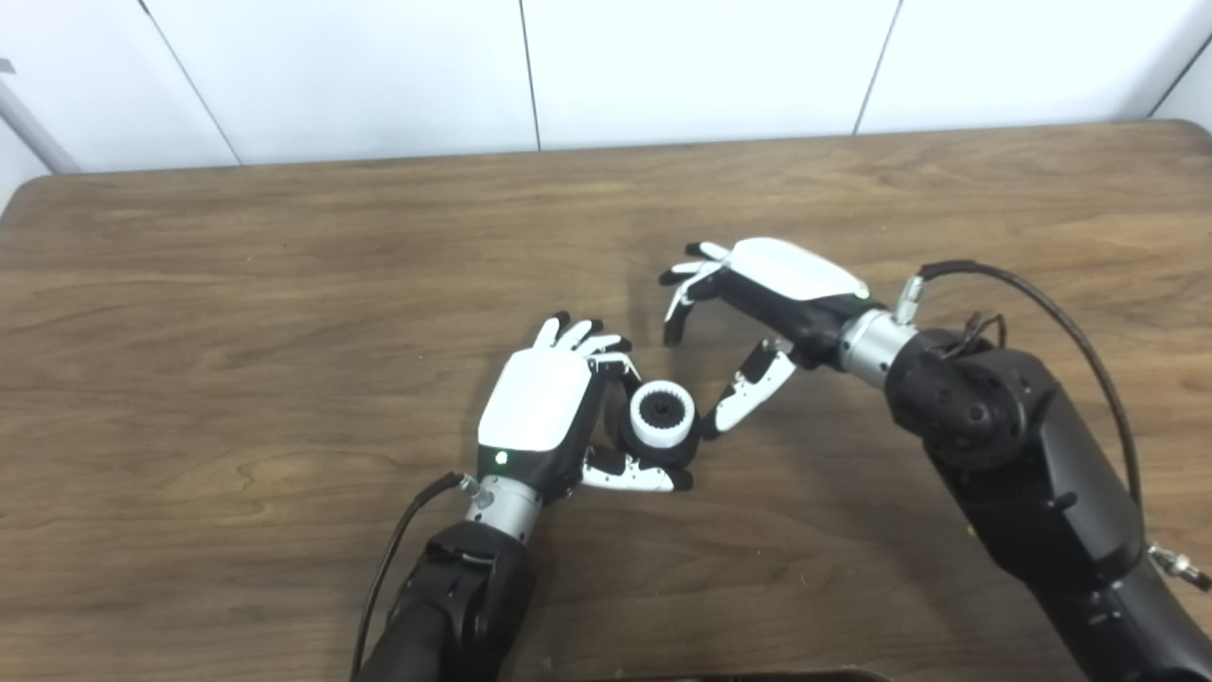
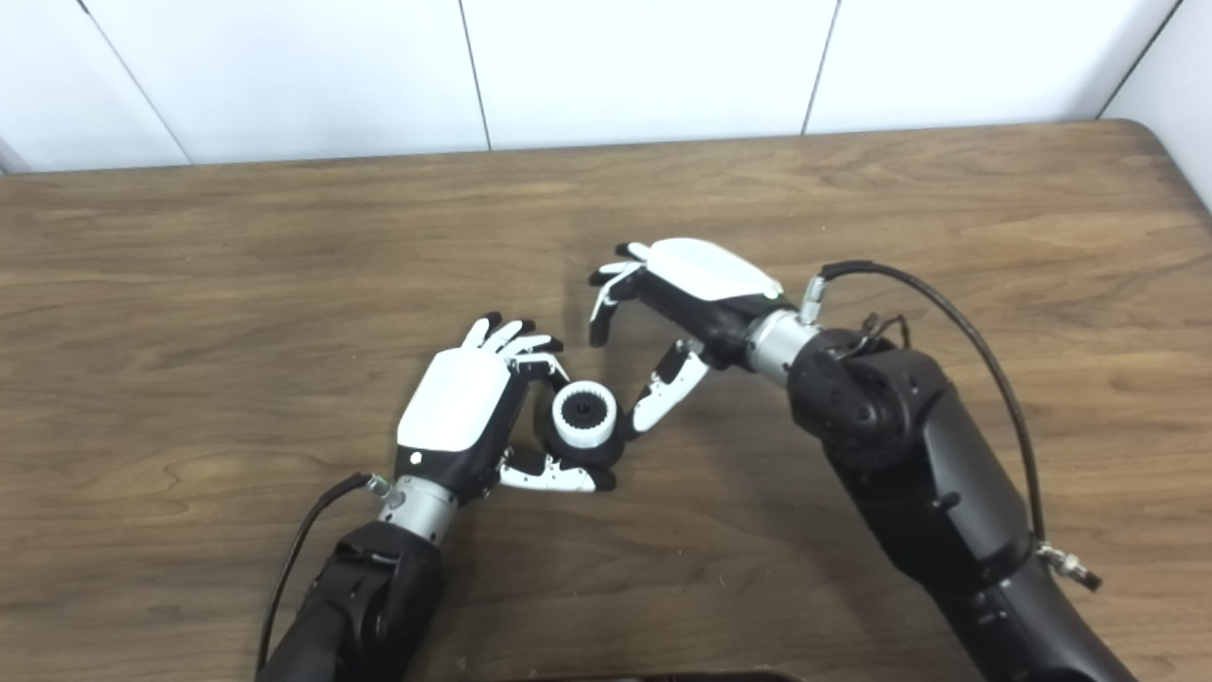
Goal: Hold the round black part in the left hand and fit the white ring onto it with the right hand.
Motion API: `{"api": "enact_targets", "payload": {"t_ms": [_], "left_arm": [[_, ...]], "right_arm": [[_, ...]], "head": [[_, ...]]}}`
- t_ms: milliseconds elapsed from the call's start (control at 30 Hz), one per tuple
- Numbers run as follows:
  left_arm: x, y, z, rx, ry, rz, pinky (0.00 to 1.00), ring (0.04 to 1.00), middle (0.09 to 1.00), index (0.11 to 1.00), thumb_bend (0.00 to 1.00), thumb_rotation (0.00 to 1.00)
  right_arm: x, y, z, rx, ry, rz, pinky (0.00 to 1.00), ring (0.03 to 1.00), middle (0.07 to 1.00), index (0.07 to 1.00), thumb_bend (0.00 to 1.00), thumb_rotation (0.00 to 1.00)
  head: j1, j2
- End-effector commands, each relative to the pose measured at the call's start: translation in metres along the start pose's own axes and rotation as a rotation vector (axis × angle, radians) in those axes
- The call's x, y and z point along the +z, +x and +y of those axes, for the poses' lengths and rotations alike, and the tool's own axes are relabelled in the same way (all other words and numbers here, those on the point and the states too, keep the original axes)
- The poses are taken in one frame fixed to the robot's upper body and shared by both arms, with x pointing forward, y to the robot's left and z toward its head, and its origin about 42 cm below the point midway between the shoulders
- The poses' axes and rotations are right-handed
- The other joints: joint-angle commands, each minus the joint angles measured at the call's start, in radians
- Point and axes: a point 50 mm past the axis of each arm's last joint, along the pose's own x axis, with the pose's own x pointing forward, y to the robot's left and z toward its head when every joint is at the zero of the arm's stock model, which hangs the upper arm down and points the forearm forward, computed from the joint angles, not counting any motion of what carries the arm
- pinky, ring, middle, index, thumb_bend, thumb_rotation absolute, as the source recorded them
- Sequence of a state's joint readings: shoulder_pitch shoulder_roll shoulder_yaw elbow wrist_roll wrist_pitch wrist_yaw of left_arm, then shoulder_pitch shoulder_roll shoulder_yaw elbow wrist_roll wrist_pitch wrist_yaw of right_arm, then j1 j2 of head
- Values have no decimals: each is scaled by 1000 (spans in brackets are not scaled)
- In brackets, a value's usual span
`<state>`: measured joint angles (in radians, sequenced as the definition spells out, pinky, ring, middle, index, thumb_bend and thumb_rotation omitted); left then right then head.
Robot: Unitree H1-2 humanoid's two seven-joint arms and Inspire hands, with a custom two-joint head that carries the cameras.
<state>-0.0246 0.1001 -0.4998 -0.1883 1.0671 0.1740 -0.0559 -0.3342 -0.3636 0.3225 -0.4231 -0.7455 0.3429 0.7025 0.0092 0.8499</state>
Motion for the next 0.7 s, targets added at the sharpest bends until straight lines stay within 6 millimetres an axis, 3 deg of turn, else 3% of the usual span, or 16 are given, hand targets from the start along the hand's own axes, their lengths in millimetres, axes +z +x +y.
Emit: {"api": "enact_targets", "payload": {"t_ms": [0, 400, 667], "left_arm": [[-2, 0, -3, -24, 13, -9, 987, 908, 810, 484, 521, 53], [-10, -4, 1, -28, 13, 5, 996, 907, 810, 487, 519, 56], [-17, -5, 5, -23, 39, -4, 981, 900, 810, 497, 519, 73]], "right_arm": [[8, -5, -23, -94, -34, -40, 935, 987, 888, 596, 1000, 194], [-7, -22, -36, -153, -14, 24, 901, 975, 875, 618, 1000, 181], [-10, -23, -35, -162, -4, 40, 893, 970, 873, 618, 1000, 177]], "head": [[-2, 0], [-9, -4], [-10, -8]]}}
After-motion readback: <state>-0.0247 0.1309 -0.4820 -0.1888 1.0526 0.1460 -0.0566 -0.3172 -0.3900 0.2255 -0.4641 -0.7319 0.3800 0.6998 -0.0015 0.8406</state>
